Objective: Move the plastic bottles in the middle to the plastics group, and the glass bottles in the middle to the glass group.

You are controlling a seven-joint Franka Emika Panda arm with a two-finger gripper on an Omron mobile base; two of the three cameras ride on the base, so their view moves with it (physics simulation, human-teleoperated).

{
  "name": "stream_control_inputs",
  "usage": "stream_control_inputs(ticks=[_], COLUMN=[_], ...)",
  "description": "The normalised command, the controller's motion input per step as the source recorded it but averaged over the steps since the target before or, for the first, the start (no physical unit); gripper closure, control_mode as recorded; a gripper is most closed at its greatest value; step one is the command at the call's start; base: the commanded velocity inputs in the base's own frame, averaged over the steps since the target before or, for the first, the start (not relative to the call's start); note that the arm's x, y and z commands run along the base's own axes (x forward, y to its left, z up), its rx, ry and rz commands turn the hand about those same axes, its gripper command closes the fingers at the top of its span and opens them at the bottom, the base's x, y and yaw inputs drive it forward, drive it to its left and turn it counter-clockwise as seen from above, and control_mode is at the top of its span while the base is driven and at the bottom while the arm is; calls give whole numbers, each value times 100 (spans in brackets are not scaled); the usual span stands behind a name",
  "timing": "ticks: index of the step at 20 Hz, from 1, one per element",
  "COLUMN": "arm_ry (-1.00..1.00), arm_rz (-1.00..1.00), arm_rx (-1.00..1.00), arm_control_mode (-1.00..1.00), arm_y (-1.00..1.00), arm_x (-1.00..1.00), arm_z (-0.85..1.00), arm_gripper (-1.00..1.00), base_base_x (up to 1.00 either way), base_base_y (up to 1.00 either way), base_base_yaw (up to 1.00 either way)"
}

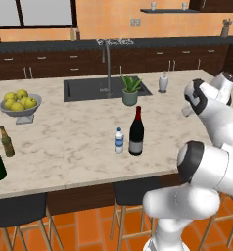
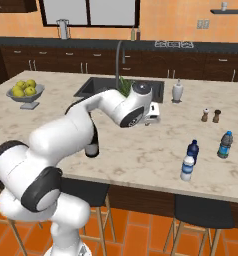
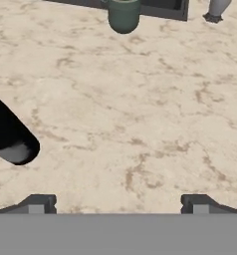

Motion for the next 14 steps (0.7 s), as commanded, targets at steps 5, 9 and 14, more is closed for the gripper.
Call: stream_control_inputs(ticks=[5,9,14], arm_ry=[6,3,1], arm_rz=[0,5,6], arm_rx=[0,0,1], arm_control_mode=[-100,-100,-100], arm_y=[100,100,76], arm_x=[-55,-45,-20], arm_z=[7,10,9], arm_gripper=[-100,-100,-100], base_base_x=[0,0,0], base_base_y=[0,0,0], base_base_yaw=[0,0,0])
